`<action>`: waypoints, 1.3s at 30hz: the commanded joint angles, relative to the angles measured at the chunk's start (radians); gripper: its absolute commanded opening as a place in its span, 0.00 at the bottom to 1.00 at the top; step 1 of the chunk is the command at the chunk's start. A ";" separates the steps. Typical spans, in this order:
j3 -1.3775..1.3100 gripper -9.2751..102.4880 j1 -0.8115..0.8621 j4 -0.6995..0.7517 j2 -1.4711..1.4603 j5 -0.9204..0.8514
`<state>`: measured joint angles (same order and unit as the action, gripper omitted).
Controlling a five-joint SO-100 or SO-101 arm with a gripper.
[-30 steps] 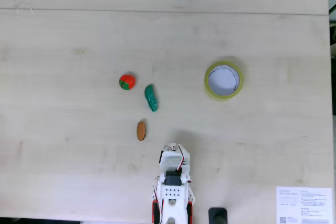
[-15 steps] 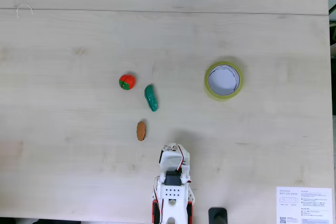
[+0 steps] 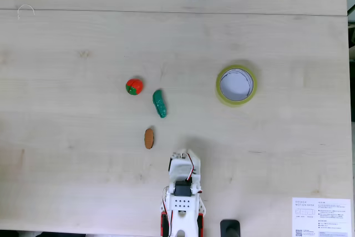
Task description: Grasp a cucumber and put it in the hole.
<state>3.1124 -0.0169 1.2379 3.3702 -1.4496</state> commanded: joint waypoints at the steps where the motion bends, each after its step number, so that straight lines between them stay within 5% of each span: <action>1: -0.029 0.08 0.011 -0.164 0.000 -0.009; 9: -0.229 0.08 0.012 -0.218 -0.060 -0.011; 18: -0.813 0.12 -0.017 -0.253 -0.781 -0.153; 32: -0.893 0.48 -0.112 -0.482 -1.193 -0.324; 39: -0.896 0.54 -0.166 -0.612 -1.350 -0.344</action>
<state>2.3224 -0.1657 0.7102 2.0525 -1.7871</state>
